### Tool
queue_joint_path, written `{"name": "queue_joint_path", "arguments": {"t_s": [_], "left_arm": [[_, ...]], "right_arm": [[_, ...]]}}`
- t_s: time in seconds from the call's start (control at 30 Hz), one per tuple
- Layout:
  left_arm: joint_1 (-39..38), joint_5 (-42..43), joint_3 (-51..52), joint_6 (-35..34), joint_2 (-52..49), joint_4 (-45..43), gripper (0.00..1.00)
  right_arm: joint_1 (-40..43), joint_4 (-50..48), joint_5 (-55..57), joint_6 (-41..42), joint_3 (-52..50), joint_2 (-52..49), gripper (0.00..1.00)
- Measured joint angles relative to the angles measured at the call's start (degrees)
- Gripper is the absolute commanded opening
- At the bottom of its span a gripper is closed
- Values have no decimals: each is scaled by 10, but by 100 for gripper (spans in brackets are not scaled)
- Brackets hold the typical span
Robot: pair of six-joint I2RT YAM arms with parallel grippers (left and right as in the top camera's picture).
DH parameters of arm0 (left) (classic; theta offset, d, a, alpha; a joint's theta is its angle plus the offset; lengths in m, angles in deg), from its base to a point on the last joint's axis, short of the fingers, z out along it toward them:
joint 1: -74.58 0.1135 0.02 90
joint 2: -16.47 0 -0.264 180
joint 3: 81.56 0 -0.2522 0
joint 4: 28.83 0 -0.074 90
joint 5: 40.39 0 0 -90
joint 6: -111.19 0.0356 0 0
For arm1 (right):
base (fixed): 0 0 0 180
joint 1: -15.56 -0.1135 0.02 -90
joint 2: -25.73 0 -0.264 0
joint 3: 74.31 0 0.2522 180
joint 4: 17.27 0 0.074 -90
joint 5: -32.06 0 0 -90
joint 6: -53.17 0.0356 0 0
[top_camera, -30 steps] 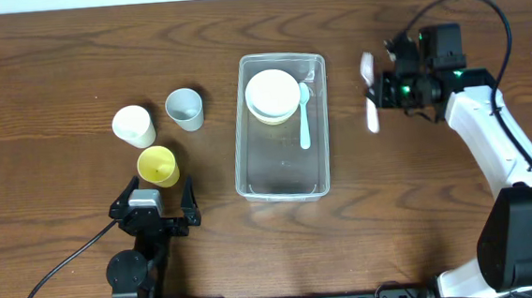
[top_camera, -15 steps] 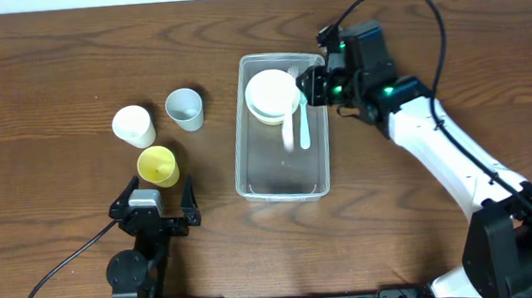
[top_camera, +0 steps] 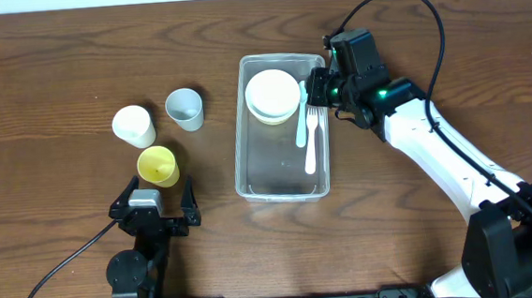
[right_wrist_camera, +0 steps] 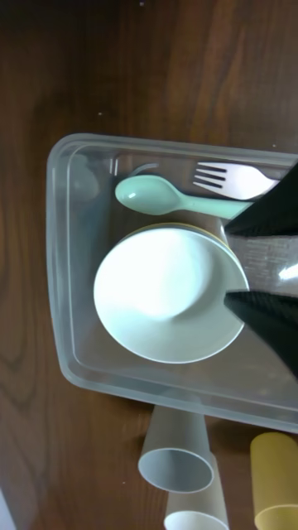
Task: Pack container
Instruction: 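Carry the fork over the container and release it beside the spoon, then withdraw the right gripper to the right side of the table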
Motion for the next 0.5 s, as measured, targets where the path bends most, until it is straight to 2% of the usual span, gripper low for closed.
{"name": "queue_joint_path", "arguments": {"t_s": [0.27,0.5], "left_arm": [[0,0,0,0,0,0,98],[0,0,0,0,0,0,98]], "right_arm": [[2,9,-42,-14,3,2,45],[57,98,-79,-17,9,83,69]]}}
